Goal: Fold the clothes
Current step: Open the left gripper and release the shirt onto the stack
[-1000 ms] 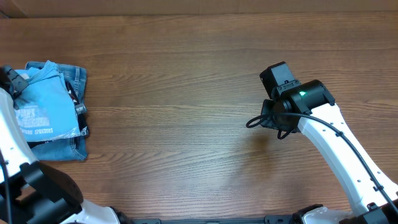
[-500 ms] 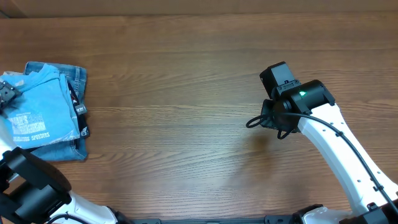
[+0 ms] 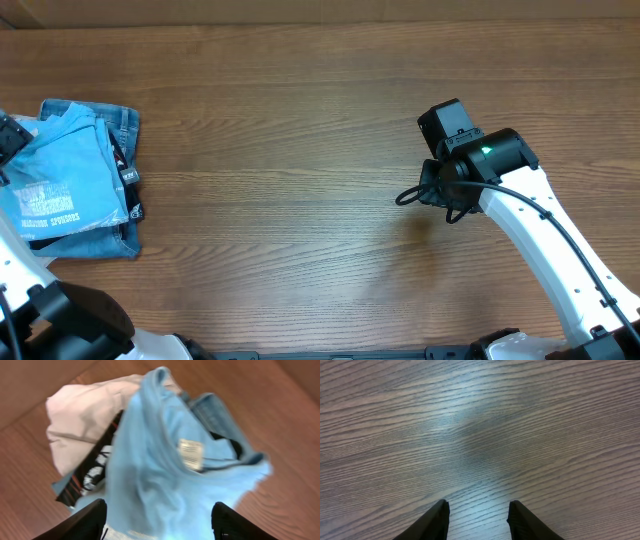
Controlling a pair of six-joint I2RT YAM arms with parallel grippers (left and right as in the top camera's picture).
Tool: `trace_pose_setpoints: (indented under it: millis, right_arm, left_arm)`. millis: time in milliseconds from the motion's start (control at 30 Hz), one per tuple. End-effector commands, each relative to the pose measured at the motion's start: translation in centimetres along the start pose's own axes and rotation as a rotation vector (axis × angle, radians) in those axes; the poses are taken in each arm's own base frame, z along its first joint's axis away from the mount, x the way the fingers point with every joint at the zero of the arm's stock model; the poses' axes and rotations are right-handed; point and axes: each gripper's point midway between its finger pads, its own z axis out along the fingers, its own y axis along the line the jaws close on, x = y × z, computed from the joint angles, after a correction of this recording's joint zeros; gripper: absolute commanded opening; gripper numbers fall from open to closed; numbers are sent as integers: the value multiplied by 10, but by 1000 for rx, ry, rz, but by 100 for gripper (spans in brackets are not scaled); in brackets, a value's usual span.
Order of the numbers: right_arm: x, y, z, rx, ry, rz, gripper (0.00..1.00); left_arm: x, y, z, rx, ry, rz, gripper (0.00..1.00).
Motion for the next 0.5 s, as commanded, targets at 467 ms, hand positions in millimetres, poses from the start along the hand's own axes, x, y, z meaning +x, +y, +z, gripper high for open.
trace_pose_setpoints:
  millis: [467]
  right_arm:
    - [-7,-1,-6,1,-31,6,43]
  left_arm:
    - [1,-14,89,20,71,-25,60]
